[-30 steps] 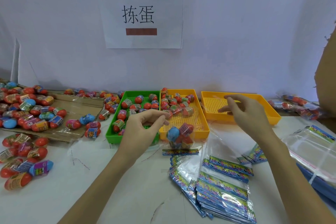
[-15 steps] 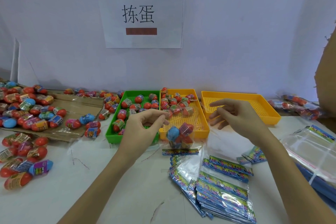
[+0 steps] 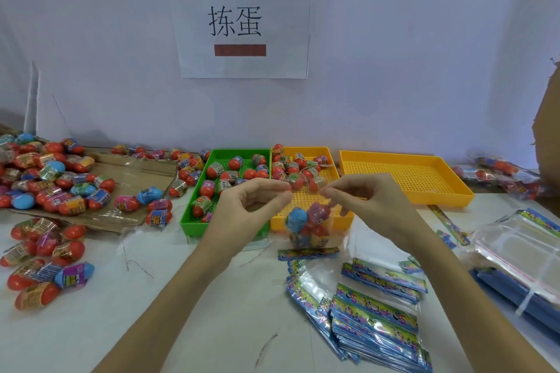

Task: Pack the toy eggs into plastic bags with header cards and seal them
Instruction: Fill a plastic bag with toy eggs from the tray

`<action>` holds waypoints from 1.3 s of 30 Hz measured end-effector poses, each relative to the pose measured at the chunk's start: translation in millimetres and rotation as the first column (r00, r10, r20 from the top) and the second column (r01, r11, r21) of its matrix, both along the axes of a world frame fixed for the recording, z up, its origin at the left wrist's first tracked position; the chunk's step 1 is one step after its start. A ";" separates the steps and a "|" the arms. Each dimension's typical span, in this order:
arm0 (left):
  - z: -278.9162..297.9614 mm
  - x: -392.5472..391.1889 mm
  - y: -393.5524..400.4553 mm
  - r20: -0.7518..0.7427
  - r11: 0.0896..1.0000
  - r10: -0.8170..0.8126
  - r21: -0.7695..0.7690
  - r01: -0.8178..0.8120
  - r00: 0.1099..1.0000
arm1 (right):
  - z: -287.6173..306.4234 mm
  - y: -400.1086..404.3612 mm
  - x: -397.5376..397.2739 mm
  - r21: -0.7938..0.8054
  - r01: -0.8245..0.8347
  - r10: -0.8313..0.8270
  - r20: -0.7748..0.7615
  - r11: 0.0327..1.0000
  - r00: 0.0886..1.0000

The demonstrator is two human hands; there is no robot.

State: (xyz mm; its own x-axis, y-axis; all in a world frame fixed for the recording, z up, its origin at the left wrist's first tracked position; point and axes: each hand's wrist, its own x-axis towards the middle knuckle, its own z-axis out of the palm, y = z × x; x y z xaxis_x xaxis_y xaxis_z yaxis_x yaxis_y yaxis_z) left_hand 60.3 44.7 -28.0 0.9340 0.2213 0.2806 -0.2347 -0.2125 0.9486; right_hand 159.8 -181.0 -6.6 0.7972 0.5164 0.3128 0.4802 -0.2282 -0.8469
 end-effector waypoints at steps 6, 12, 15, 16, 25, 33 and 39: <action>-3.9 1.8 0.3 0.008 0.999 0.053 -0.007 -0.053 0.999 | -2.3 1.0 -1.1 -0.047 -0.005 0.003 -0.034 0.999 0.999; -1.7 2.5 0.8 0.022 0.981 0.093 -0.172 -0.087 0.995 | 1.7 -2.7 0.2 0.060 -0.026 0.033 -0.102 0.998 0.994; -1.6 3.3 -0.8 0.037 0.969 0.081 -0.236 -0.070 0.996 | 4.4 -2.6 -1.6 0.100 -0.070 0.084 -0.141 0.992 0.986; -2.3 3.7 -1.0 0.031 0.965 0.077 -0.252 -0.067 0.997 | 4.4 -2.2 -2.2 0.097 -0.080 0.094 -0.143 0.992 0.985; -2.2 6.1 5.7 0.007 0.962 0.003 -0.272 -0.001 1.000 | 1.6 -5.8 1.2 0.161 -0.091 0.116 -0.149 0.983 0.982; -0.9 5.1 16.8 -0.039 0.967 -0.088 -0.242 0.076 0.995 | 0.0 -10.1 5.0 0.200 -0.172 0.210 -0.184 0.965 0.960; 0.8 4.6 19.1 0.009 0.984 -0.072 -0.162 0.073 0.997 | -2.8 -13.3 8.5 0.173 -0.176 0.208 -0.188 0.969 0.960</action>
